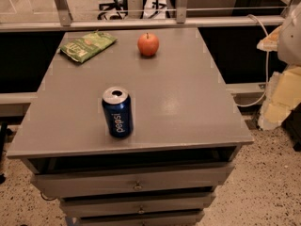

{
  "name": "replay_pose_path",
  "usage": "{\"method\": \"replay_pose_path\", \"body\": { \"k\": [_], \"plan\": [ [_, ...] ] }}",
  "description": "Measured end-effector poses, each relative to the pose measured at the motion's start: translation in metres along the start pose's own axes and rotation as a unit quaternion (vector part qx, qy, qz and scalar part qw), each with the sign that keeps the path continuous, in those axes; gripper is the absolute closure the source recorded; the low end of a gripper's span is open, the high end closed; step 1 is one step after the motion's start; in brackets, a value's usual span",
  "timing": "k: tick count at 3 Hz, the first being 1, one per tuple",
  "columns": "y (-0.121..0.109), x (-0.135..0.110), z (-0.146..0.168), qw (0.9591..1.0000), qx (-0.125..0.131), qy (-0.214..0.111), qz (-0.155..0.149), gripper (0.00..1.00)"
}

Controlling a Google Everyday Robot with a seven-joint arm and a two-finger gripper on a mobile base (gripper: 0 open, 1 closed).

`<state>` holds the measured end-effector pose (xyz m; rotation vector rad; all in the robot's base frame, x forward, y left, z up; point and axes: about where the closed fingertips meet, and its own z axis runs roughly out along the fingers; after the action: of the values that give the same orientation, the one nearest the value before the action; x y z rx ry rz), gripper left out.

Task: Move pepsi can near apple

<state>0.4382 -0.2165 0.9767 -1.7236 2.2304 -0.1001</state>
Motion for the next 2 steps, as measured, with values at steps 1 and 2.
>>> {"method": "replay_pose_path", "body": {
  "k": [1,2],
  "plan": [
    [0.0,0.0,0.0,1.0,0.0,0.0,0.0,0.0],
    [0.0021,-0.006,0.0079,0.999,-0.015,-0.041,0.009,0.0]
  ]
}}
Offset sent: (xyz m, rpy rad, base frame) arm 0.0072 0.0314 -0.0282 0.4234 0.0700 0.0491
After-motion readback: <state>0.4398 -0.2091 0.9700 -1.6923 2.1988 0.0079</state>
